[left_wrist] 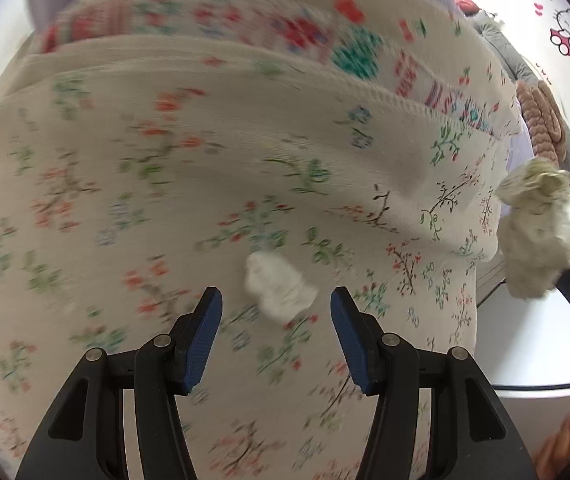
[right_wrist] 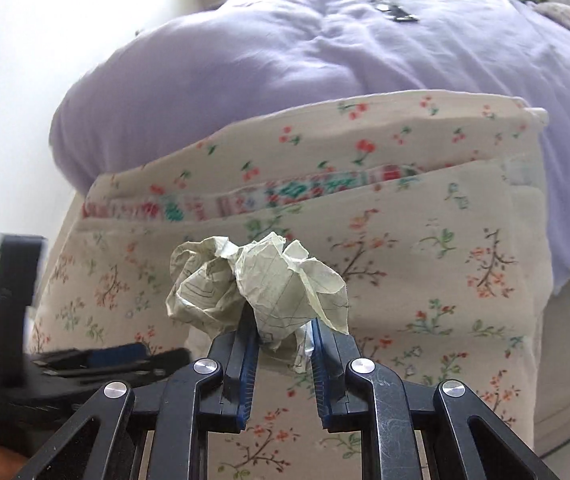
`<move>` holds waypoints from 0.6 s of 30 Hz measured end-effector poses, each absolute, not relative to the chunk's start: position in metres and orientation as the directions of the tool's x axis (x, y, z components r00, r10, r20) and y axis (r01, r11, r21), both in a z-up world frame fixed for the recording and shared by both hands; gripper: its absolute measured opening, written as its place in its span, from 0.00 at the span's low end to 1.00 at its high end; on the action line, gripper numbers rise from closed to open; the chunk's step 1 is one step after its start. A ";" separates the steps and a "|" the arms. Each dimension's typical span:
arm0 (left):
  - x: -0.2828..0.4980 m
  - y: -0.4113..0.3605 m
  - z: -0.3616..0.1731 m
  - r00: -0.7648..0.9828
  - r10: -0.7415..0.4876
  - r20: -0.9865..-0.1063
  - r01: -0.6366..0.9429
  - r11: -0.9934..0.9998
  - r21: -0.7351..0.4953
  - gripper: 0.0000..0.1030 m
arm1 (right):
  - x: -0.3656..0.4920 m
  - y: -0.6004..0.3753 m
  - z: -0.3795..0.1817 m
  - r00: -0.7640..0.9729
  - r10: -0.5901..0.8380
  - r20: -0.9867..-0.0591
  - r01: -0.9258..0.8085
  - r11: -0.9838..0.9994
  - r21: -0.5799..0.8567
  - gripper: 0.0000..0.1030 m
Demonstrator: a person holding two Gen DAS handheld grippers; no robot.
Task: Collect trash
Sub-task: 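Grasp a small white tissue with left tool while right tool grasps crumpled tissue, then carry both tissues to the white bucket and open both tools to drop them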
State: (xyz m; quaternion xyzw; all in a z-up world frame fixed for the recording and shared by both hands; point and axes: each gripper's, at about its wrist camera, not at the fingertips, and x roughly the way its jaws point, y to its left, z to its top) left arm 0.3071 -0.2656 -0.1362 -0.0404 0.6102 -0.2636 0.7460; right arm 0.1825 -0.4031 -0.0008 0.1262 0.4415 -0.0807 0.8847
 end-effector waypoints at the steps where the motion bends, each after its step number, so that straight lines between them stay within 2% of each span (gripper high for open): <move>1: 0.308 -0.271 -0.141 0.123 -0.441 -0.889 0.344 0.859 -0.379 0.55 | 0.182 -0.402 -0.003 0.597 -0.034 -0.802 0.259 0.954 0.153 0.20; 4: 0.311 -0.280 -0.155 0.133 -0.409 -0.903 0.345 0.873 -0.344 0.12 | 0.183 -0.405 0.001 0.596 -0.019 -0.803 0.252 0.954 0.164 0.20; 18: 0.297 -0.196 -0.104 0.238 -0.454 -0.859 0.278 0.879 -0.387 0.11 | 0.190 -0.392 -0.004 0.598 -0.011 -0.802 0.228 0.961 0.157 0.20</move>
